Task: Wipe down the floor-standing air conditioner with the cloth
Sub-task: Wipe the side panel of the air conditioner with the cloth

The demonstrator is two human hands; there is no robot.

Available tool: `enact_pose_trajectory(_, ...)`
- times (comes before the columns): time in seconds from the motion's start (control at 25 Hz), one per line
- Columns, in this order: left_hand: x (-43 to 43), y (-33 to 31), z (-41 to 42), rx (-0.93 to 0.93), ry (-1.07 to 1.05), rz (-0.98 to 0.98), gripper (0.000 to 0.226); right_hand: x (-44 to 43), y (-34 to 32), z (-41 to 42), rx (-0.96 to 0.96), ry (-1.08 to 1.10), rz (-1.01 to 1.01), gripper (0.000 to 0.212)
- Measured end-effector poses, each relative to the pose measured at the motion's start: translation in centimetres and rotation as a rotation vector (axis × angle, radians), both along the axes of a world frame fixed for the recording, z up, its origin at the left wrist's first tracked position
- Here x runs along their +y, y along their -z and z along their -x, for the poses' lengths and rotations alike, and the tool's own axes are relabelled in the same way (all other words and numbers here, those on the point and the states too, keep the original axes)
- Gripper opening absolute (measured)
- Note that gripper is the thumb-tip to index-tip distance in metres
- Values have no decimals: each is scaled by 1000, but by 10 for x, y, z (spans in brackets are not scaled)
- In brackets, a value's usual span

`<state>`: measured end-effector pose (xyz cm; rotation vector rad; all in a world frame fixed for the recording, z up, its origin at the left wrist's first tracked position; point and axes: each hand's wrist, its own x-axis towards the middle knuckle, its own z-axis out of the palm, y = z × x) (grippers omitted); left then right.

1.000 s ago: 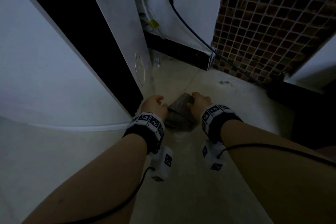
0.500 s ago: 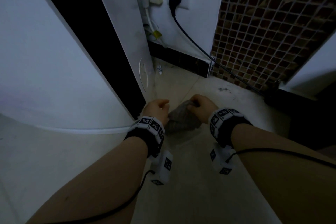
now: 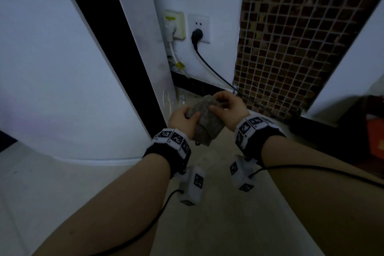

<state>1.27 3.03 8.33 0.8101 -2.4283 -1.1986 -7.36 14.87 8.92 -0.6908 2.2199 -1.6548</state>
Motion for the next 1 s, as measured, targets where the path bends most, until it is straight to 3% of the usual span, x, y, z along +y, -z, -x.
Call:
enact_pose_trajectory(0.12,1,-21,1,68,-44,-19,21,1,-11,-1,-235,19,80,43)
enact_pose_trajectory(0.2,4,-36,5,90,-34,-84,22,2,-24,-2,-416,32,179,32)
enact_pose_trajectory(0.28,7,-54,9,133,-16,-180,18,5,-38,2,-468,88,249,18)
enact_pose_trajectory(0.4,6,-88,19,191,-13,-277,26,6,-75,12,-359,123,274,17)
enact_pose_trajectory(0.52,0,-131,30,271,8,-210,39,-1,-122,20,-182,82,256,23)
enact_pose_trajectory(0.72,-15,-217,53,365,46,-163,35,-7,-208,39,69,53,222,25)
enact_pose_trajectory(1.0,-11,-403,69,297,40,-128,30,2,-391,59,105,39,173,29)
